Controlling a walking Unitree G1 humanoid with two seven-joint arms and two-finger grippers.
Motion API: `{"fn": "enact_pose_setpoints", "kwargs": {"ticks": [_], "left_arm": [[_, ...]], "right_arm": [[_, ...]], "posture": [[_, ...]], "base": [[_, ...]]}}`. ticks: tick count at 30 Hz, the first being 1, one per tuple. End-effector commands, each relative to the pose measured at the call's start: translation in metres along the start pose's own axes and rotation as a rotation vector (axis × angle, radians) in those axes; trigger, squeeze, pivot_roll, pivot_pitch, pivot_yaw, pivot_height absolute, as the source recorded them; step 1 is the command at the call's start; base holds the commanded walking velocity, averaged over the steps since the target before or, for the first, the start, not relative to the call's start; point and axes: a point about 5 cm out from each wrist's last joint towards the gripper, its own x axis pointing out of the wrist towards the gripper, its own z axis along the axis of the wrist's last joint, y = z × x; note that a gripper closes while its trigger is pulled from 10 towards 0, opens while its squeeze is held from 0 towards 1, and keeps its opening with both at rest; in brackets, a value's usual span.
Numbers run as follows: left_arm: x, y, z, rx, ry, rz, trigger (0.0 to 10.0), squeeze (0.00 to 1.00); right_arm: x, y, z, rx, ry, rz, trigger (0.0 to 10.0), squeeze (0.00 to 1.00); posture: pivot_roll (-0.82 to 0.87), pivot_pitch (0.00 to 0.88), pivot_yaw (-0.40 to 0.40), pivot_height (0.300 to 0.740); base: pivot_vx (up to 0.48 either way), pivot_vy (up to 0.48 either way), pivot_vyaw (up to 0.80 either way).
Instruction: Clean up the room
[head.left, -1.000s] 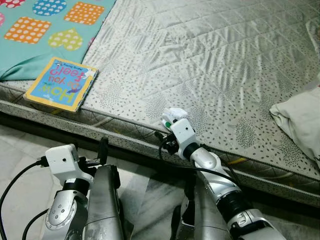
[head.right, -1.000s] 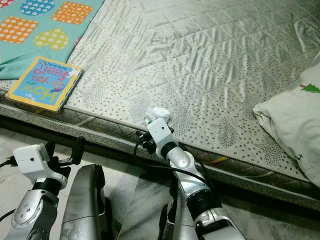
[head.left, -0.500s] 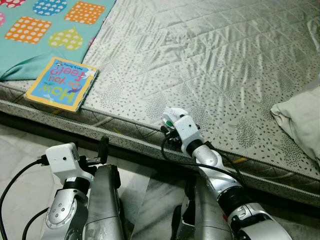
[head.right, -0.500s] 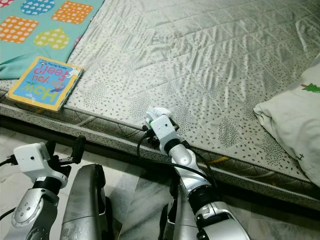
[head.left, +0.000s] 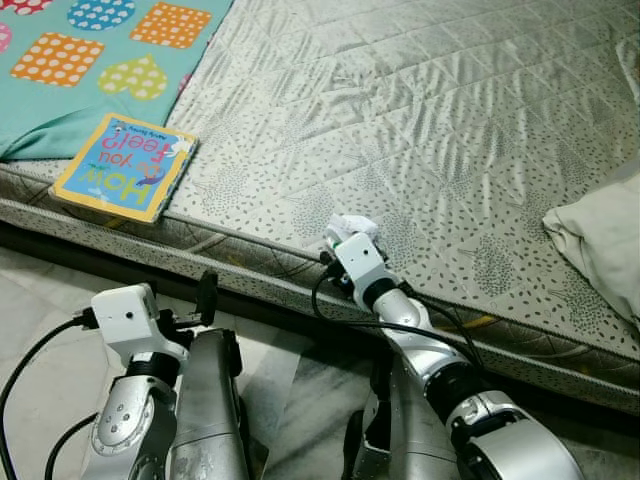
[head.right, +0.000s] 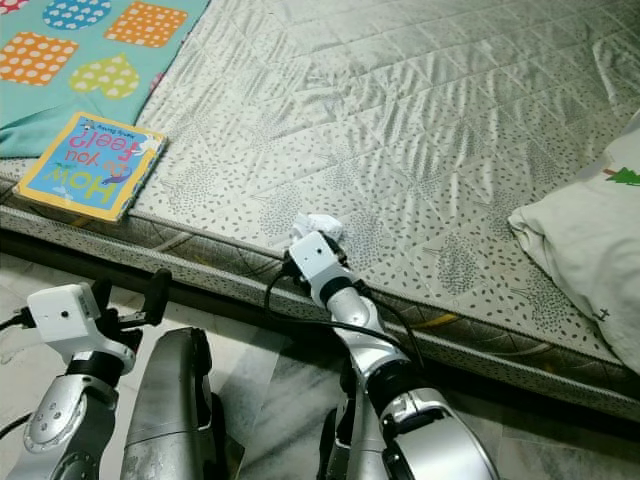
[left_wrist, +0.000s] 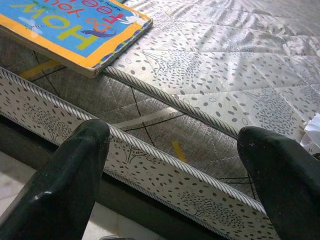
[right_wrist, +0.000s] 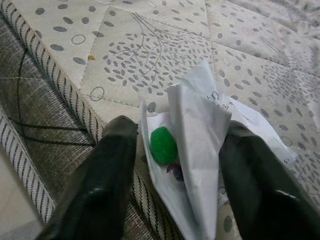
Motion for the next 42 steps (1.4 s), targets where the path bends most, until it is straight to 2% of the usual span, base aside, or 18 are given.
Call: {"fn": "enact_pose_setpoints", "kwargs": {"ticks": [1, 15, 30, 36, 38, 42], "left_arm": [[-0.002, 0.002, -0.003, 0.003, 0.012, 0.015, 10.0, 0.0], [0.0, 0.001, -0.003, 0.002, 0.007, 0.013, 10.0, 0.0], [0.0, -0.001, -0.005, -0.004, 0.005, 0.016, 10.0, 0.0], [0.005, 0.0, -0.007, -0.005, -0.003, 0.02, 10.0, 0.0], [0.01, 0.0, -0.005, -0.005, -0.015, 0.016, 10.0, 0.0], [0.018, -0.001, -0.005, -0.002, -0.026, 0.003, 10.0, 0.0]], "right_arm": [[-0.002, 0.002, -0.006, -0.005, 0.021, 0.003, 0.0, 0.0], [-0.002, -0.004, -0.009, -0.049, 0.035, -0.031, 0.0, 0.0], [-0.002, -0.003, -0.009, -0.029, 0.023, -0.031, 0.0, 0.0], [-0.002, -0.004, -0.006, 0.051, -0.005, -0.035, 0.0, 0.0], [-0.002, -0.008, -0.004, 0.155, -0.016, -0.058, 0.0, 0.0], [-0.003, -0.013, -0.001, 0.275, -0.045, -0.083, 0.0, 0.0]], "posture": [[0.21, 0.311, -0.083, 0.555], [0.21, 0.298, -0.085, 0.555], [0.2, 0.289, -0.089, 0.555], [0.19, 0.245, -0.086, 0.555], [0.18, 0.218, -0.078, 0.555], [0.17, 0.197, -0.07, 0.555]], "base": [[0.0, 0.0, 0.0], [0.0, 0.0, 0.0], [0.0, 0.0, 0.0], [0.0, 0.0, 0.0], [0.0, 0.0, 0.0], [0.0, 0.0, 0.0]]}}
